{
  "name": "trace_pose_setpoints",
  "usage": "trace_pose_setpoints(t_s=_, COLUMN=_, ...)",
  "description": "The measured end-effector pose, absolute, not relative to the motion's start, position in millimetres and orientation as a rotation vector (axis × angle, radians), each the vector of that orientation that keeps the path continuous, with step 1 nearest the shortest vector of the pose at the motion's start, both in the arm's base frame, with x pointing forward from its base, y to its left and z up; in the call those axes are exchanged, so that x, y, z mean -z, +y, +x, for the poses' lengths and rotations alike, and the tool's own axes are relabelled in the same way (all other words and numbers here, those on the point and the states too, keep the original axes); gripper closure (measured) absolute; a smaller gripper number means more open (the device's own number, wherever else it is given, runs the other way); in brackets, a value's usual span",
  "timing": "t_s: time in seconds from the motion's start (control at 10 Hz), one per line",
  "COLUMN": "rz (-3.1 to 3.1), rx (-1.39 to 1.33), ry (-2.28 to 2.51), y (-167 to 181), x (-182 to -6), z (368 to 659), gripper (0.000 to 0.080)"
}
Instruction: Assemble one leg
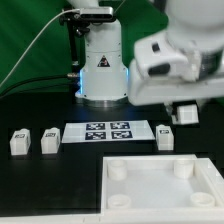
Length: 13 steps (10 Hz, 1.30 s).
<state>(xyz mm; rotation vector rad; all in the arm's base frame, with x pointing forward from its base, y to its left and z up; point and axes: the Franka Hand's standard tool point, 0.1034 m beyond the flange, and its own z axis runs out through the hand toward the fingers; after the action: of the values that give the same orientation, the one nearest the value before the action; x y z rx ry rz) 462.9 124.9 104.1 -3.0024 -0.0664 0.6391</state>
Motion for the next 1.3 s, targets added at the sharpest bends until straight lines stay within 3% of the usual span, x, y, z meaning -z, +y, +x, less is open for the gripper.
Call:
trace_pose_setpoints(t_s=0.2, rz=-3.06, rx=-0.415, ry=-0.068, y=123, x=-132.4, z=475, gripper=0.0508)
trace_pose_setpoints(t_s=0.5, rz=-3.065, rx=0.029, ry=-0.068, y=125, x=-132.2, z=487, gripper=0.0508)
trace_pose_setpoints(t_s=0.6, rz=-3.061, rx=0.148, ry=-0.123, y=117, x=-140.6, z=502, gripper=0.0508)
trace_pose_setpoints(t_s=0.8, rz=-3.02, rx=0.492, ry=-0.126, y=102, x=-179.8, z=563, gripper=0.0508)
trace_pose_setpoints(t_s=0.9, rz=-2.97, rx=0.686, ry=-0.115, y=102, x=-186.5, z=579, gripper=0.0508)
trace_pose_setpoints(t_s=1.2, rz=-2.827, rx=1.059, ry=-0.087, y=109, x=-187.0, z=591, gripper=0.0508)
trace_pose_setpoints(t_s=1.3, rz=-2.839, rx=1.034, ry=-0.086, y=108, x=-180.3, z=588, gripper=0.0508)
